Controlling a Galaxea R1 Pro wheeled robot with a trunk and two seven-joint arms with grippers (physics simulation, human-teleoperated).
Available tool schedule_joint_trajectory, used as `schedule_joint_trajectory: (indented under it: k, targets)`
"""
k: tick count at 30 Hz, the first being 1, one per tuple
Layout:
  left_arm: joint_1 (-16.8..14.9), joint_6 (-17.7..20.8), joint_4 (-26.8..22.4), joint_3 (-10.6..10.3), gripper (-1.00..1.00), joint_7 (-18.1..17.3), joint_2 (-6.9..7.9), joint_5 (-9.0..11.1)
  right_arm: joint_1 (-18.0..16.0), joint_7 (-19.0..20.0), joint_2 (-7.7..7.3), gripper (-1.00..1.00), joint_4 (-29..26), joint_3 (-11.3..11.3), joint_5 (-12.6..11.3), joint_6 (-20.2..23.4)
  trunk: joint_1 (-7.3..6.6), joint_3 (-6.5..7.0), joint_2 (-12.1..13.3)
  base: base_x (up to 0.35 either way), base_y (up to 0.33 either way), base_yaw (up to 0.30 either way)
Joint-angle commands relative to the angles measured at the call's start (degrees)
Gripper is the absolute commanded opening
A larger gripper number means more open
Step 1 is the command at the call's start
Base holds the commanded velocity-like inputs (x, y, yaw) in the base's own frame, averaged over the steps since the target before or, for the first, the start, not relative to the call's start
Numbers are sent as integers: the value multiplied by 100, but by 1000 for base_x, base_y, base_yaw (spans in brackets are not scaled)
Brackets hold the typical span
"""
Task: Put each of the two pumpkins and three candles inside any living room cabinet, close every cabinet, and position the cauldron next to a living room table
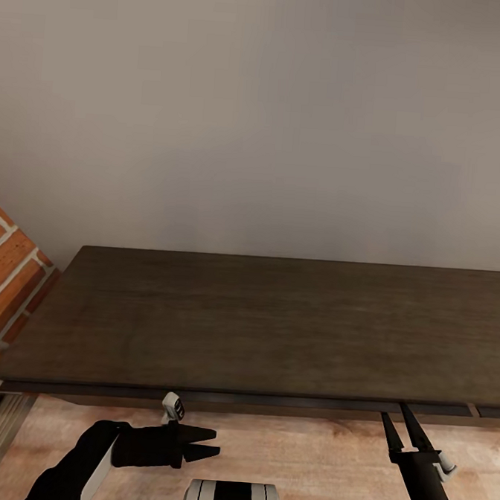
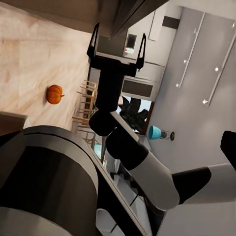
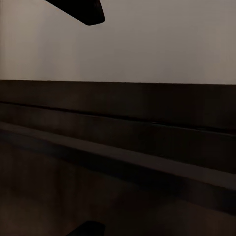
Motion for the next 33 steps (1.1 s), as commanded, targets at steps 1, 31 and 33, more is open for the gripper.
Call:
schedule_joint_trajectory:
  k: [1,31,33]
  targets:
    - [-234,70,7,3,100,-14,8,-43,-2,13,-1,100,-1,0,-55,59,0,-3,-1,0,0,0]
    - [-234,70,7,4,100,-15,9,-43,-2,4,-10,-100,18,0,-55,103,0,-3,-1,0,0,0]
    - [-234,70,7,7,100,-15,10,-43,-2,4,-10,-100,19,2,-55,103,0,-3,-1,0,0,0]
